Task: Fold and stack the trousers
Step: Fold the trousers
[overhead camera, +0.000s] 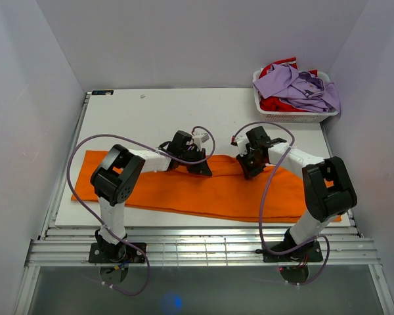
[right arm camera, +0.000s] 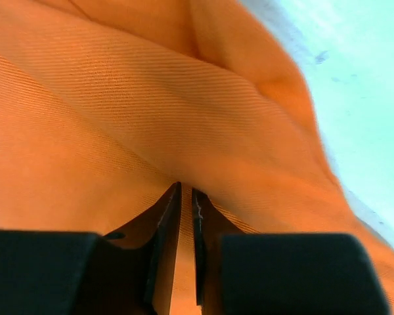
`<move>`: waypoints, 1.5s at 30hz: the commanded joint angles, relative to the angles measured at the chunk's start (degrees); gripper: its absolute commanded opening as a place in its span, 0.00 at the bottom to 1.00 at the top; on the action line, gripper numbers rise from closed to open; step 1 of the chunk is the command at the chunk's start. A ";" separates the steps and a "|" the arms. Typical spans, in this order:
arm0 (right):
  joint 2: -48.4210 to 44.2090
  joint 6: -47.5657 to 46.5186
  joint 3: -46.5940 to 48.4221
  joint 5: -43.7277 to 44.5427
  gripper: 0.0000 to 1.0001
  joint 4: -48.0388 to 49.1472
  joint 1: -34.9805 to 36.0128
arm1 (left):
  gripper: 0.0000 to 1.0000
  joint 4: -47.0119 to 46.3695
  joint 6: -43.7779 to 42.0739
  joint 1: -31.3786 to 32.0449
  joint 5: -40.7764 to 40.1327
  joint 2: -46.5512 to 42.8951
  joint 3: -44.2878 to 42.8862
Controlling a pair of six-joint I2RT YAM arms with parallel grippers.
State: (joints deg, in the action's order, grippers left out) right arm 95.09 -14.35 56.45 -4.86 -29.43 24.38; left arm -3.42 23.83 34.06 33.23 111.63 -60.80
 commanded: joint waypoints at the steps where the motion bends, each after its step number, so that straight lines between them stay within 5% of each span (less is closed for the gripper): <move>1: -7.42 1.08 0.24 -9.71 0.18 4.46 -3.37 | 0.00 3.50 -0.01 -0.23 -1.41 -0.99 0.24; 8: -14.67 -3.40 2.09 -7.98 0.27 4.91 -4.69 | 0.00 6.67 1.39 -0.49 -1.86 2.53 -2.48; 19: -4.39 1.08 -2.56 -3.84 0.24 10.97 -4.87 | 0.01 0.27 2.00 -0.49 0.25 -2.11 2.16; 23: -3.24 1.52 -6.34 -4.54 0.17 12.46 -4.87 | 0.24 -9.56 7.87 -0.67 6.04 -8.17 6.56; 28: -5.79 1.08 -11.43 -6.12 0.11 17.03 -4.87 | 0.31 -13.80 14.74 -0.84 8.95 -8.98 3.32; 33: -7.46 0.90 -14.34 -7.18 0.08 19.94 -4.87 | 0.48 -15.12 19.75 -0.84 8.52 -4.24 -1.68; 45: -11.68 1.78 -19.18 -8.32 0.08 25.47 -4.87 | 0.61 -26.45 33.63 3.37 5.79 11.13 -6.97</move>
State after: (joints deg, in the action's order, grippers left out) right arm 84.49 -13.63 39.22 -10.96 -4.03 19.44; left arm -24.18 51.94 35.29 39.64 122.39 -65.87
